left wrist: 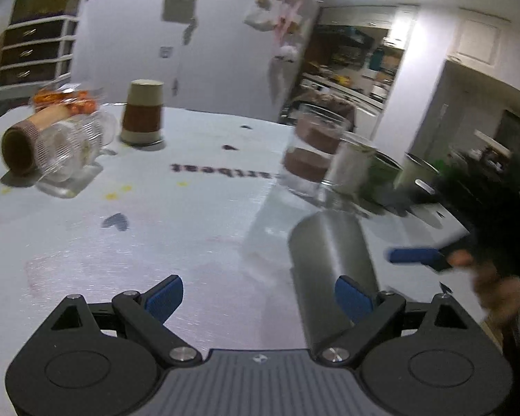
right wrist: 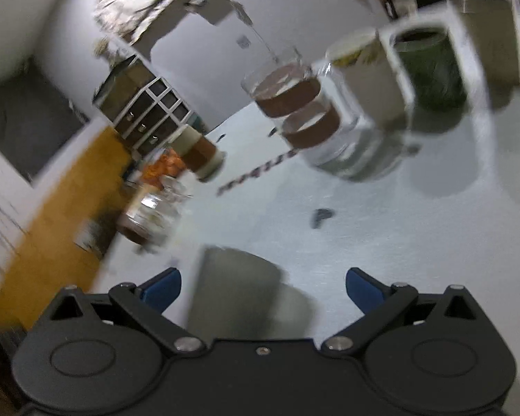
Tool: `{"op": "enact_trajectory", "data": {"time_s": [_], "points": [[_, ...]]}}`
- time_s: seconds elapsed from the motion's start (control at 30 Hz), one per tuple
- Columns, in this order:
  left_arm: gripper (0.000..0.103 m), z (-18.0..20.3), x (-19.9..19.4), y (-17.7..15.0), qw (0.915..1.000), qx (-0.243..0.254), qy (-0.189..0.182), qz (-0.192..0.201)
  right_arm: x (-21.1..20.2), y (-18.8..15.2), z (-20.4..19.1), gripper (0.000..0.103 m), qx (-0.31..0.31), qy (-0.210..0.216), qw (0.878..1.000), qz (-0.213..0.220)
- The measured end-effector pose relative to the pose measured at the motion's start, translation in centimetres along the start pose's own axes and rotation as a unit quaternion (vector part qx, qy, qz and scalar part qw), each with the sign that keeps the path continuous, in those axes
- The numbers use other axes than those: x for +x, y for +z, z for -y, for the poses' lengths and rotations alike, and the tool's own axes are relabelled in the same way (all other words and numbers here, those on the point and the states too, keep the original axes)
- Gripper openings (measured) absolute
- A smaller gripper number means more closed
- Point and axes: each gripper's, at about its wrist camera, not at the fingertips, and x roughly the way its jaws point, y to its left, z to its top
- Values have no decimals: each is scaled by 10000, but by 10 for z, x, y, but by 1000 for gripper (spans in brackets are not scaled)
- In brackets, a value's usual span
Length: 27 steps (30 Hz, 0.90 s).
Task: Flip cup upright
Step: 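Grasp the grey cup with the right tool while the left tool releases it, then rotate the grey cup upright with the right tool and lower it beside the green mug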
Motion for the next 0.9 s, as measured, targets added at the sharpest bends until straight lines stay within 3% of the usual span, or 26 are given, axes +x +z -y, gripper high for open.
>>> {"op": "enact_trajectory", "data": {"time_s": [0.17,0.3,0.4,0.47,0.67,0.8,0.9], "points": [[95,11,-1,-7,9997,233,-88,6,41,23,-17,102,-53,-95,9961,-874],[95,13,-4,-9,9995,313,-73,79,60,24,-25,101,-243,-442,9906,-1268],[98,13,-6,-10,9992,380,-25,156,62,19,-26,79,-455,-770,9873,-1316],[98,14,-8,-11,9988,434,4,221,59,13,-26,78,-609,-695,9868,-1329],[98,12,-9,-11,9985,431,141,309,11,10,-35,78,-1453,-614,9864,-473],[98,10,-12,-11,9981,432,171,402,-22,20,-31,78,-1993,-1116,9733,243],[98,11,-11,-11,9980,441,173,425,-42,34,-20,78,-2265,-1671,9555,884]]}}
